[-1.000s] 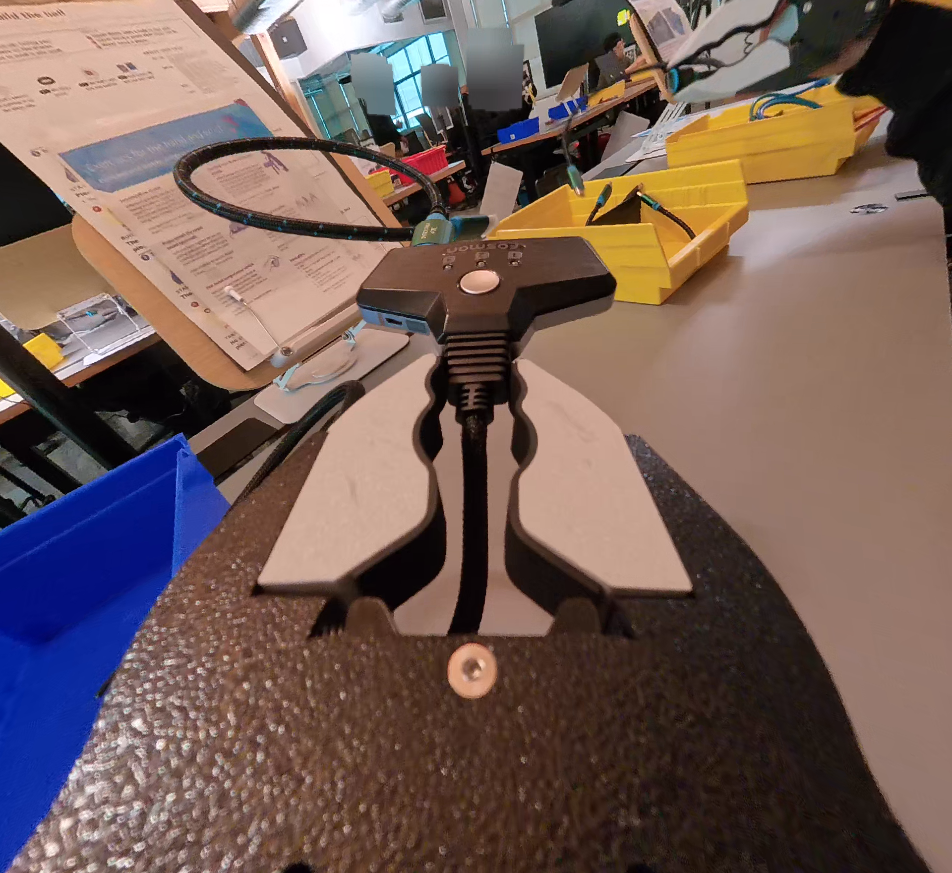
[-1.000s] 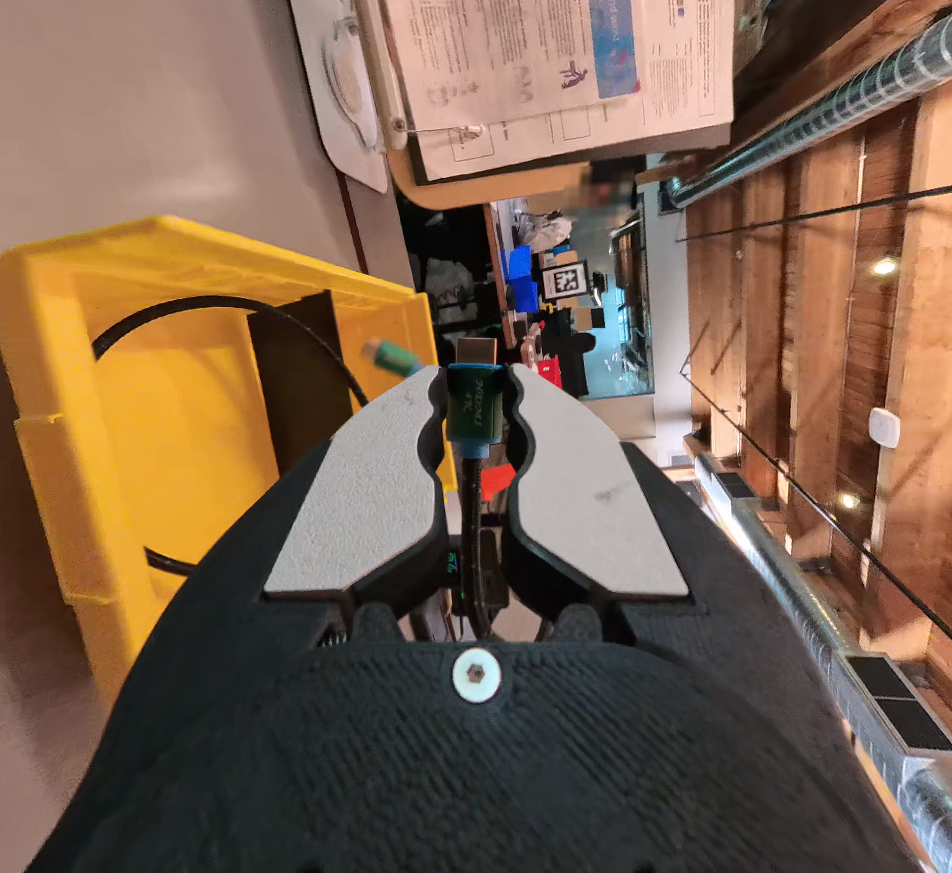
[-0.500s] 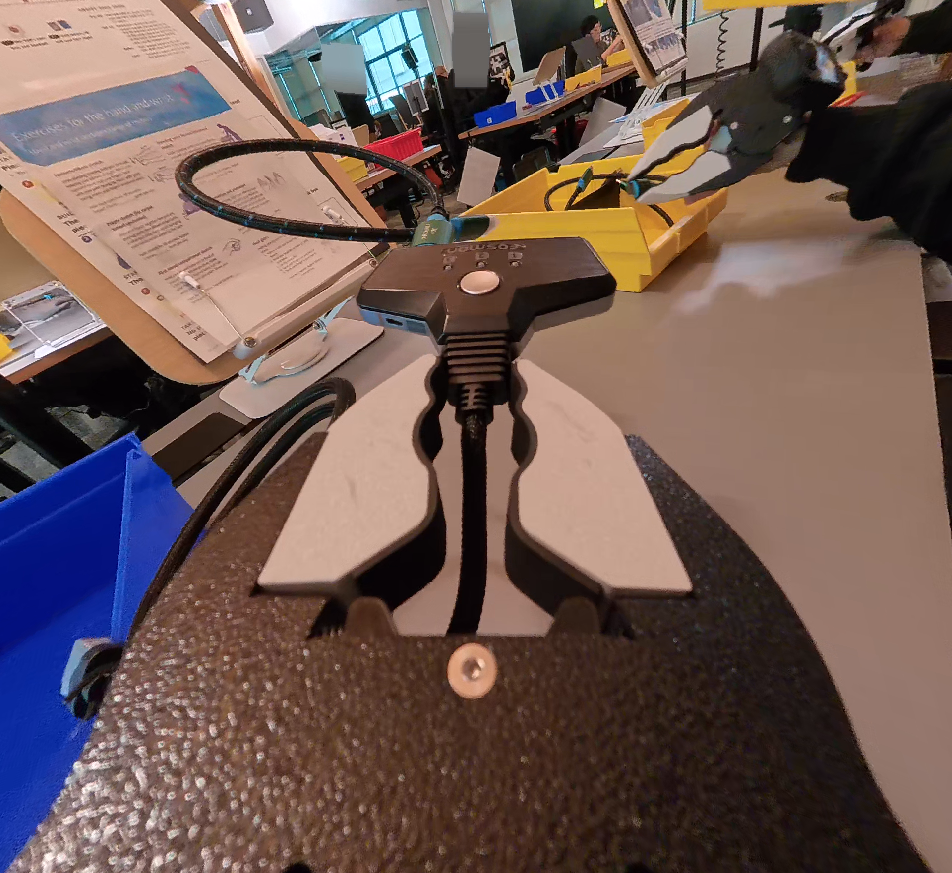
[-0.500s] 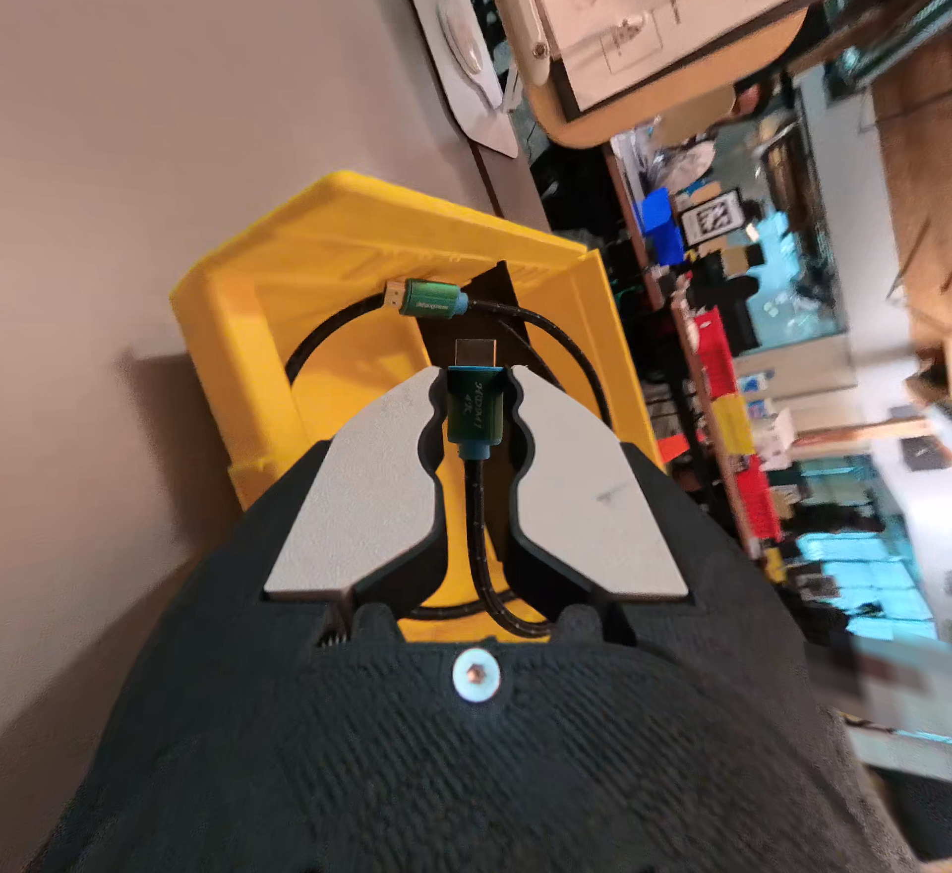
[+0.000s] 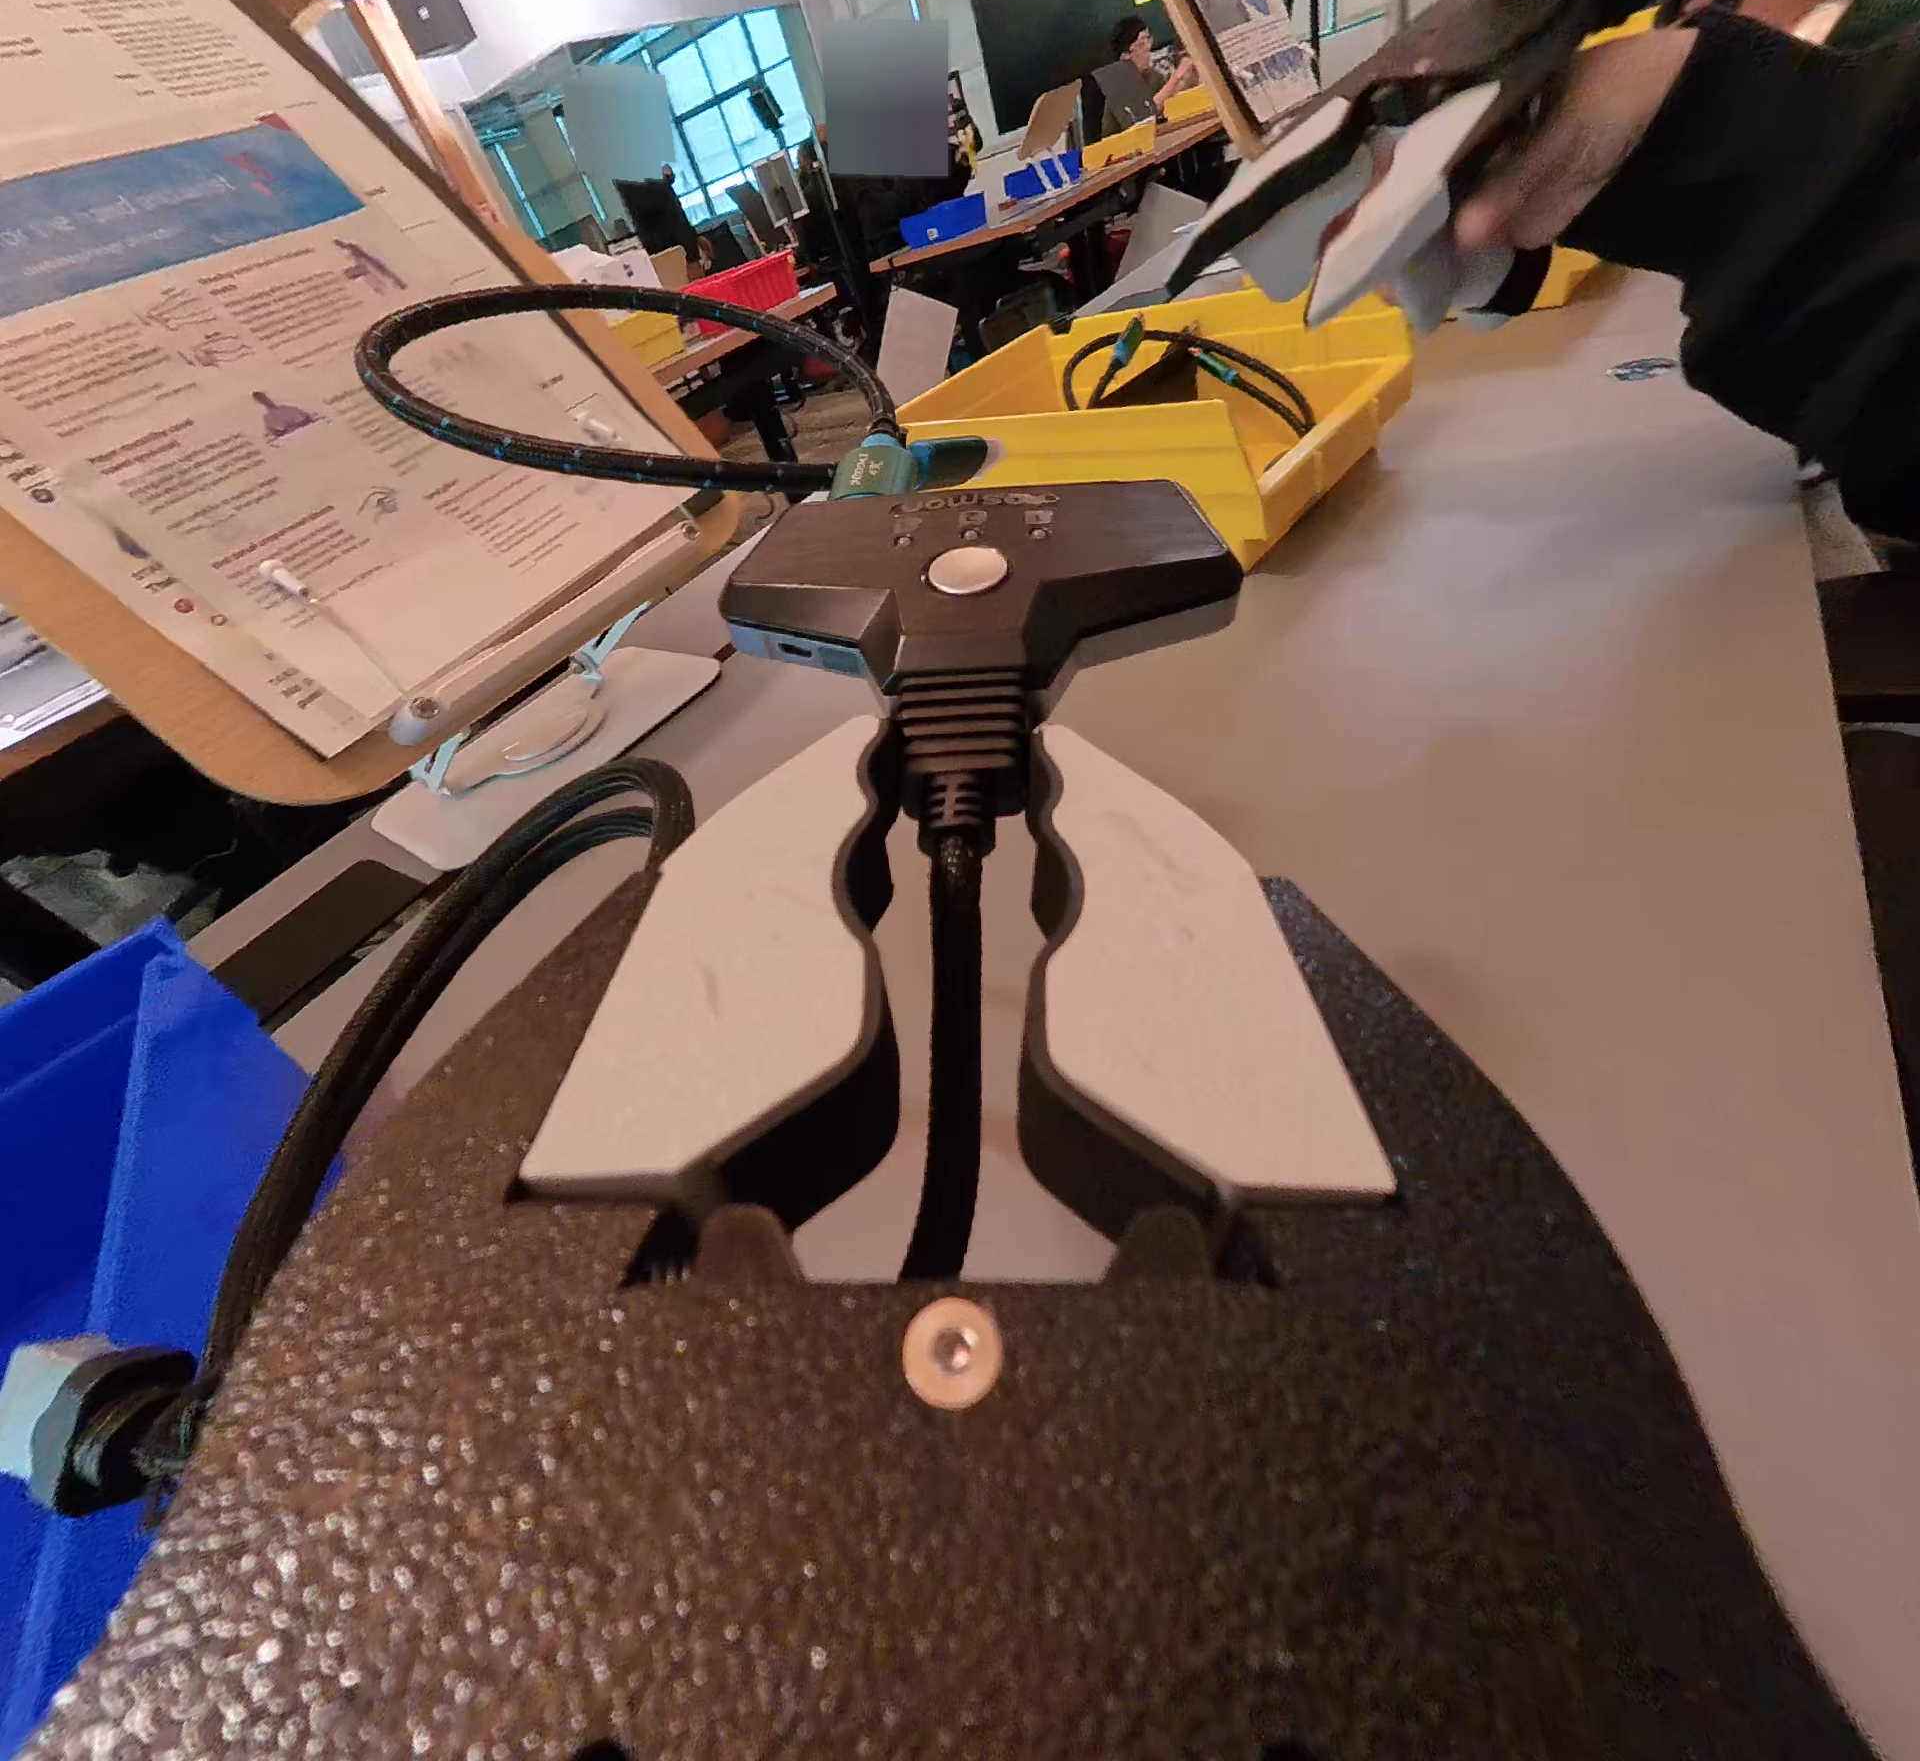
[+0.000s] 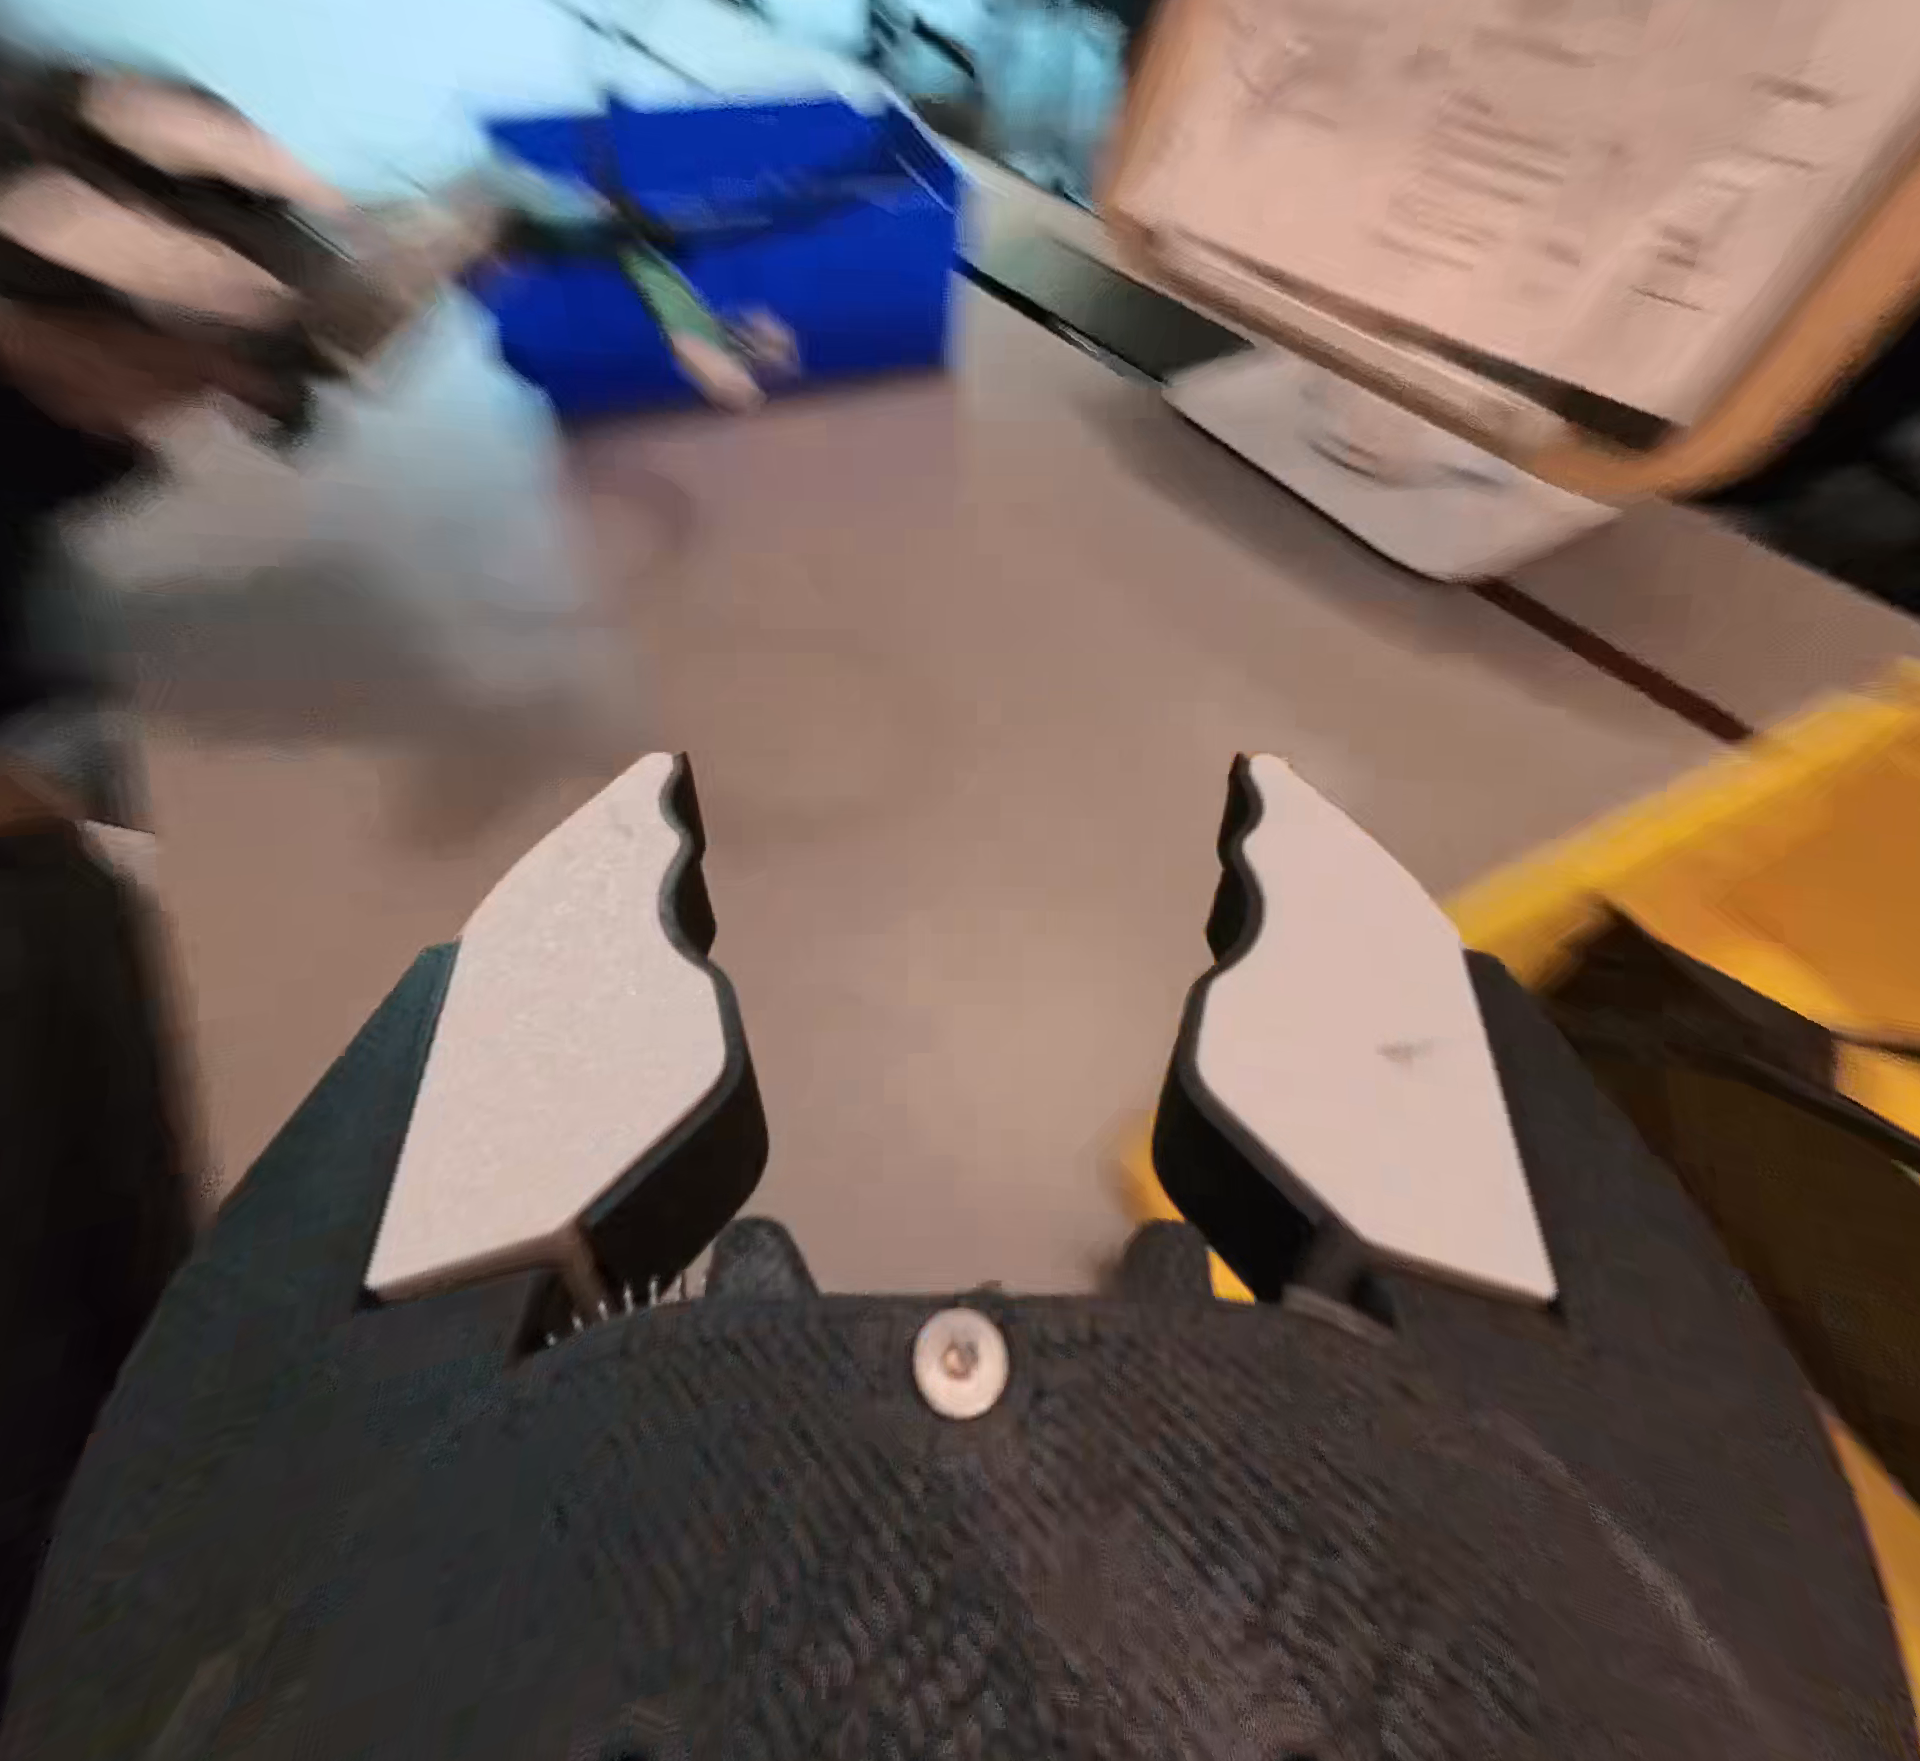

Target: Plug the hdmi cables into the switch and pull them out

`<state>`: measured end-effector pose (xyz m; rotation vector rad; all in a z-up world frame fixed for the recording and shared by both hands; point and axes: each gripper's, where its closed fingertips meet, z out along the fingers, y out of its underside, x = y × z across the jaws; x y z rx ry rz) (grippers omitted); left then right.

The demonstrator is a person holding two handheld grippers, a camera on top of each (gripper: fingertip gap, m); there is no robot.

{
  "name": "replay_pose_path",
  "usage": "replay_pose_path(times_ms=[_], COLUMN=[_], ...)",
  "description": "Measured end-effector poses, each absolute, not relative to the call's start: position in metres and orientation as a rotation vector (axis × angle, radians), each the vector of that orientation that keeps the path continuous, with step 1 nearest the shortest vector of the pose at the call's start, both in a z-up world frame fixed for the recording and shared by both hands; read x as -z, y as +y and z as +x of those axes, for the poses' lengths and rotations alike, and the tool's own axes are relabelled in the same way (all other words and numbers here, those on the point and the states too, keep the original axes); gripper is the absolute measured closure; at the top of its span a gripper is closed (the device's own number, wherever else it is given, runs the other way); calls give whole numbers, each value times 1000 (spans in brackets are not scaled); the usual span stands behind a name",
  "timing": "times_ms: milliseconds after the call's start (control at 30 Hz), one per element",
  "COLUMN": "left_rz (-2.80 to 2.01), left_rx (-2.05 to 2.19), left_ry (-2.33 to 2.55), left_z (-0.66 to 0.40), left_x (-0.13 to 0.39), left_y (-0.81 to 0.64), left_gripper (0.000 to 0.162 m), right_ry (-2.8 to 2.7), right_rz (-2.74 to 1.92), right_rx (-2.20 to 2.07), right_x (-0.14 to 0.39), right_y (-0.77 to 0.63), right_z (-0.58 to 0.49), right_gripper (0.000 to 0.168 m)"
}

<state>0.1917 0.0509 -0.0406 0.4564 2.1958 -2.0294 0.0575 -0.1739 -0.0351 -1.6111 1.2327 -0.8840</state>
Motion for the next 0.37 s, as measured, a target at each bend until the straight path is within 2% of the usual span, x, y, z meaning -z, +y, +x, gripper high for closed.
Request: replay_pose_path(times_ms=[100,167,200,233,300,367], left_rz=[544,611,643,669,722,782], left_rx=[2019,1988,1977,1975,1985,1978], left_ry=[2202,2224,2233,2245,2265,2270], left_z=[178,170,167,164,156,149], left_x=[45,50,53,56,61,67], left_y=[47,45,44,43,41,39], left_gripper=[140,140,140,140,140,140], right_ry=[971,826,745,670,556,522], right_rz=[-1661,-1831,-1899,-1980,-2133,-2192], right_rx=[753,917,1024,1094,1095,1006], right_x=[14,9,5,6,18,28], right_y=[-93,-65,-55,-47,-32,-22], right_z=[75,87,95,102,115,126], right_gripper=[88,83,91,99,101,111])
